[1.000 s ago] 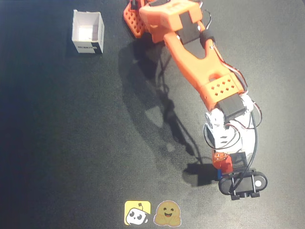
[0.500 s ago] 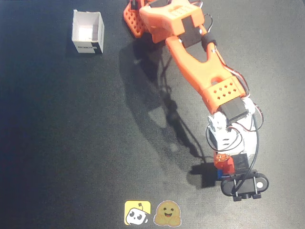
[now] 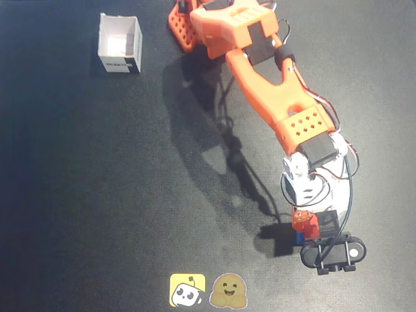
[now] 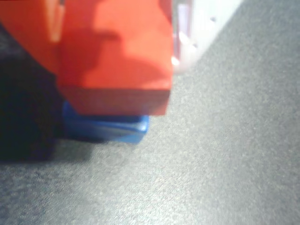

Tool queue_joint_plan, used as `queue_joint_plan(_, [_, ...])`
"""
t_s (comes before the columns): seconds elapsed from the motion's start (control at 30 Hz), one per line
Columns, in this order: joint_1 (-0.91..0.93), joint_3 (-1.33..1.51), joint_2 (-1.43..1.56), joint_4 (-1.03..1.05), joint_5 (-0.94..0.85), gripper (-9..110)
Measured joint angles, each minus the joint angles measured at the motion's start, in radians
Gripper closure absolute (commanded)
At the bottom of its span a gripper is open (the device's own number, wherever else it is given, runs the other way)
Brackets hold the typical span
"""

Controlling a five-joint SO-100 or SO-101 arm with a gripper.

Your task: Put the red cube on top of the blue cube.

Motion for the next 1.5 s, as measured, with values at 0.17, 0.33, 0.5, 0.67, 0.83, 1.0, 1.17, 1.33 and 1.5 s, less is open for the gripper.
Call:
queue_joint_plan(0.17, [0.0, 0.0, 0.0, -0.006, 0.005, 92])
queue_joint_plan(0.33, [0.0, 0.0, -0.002, -0.006, 0.012, 91])
queue_joint_plan(0.5, [0.0, 0.0, -0.009, -0.014, 0.018, 91])
queue_joint_plan(0.67, [0.0, 0.0, -0.009, -0.015, 0.018, 89])
queue_joint_plan(0.83, [0.0, 0.0, -0.011, -0.015, 0.026, 88])
queue_joint_plan(1.0, [0.0, 0.0, -0.011, -0.021, 0.037, 86])
queue_joint_plan(1.17, [0.0, 0.0, -0.02, -0.04, 0.041, 85])
queue_joint_plan(1.33, [0.0, 0.0, -0.029, -0.051, 0.055, 84])
queue_joint_plan(1.5, [0.0, 0.0, -0.029, -0.06, 0.055, 82])
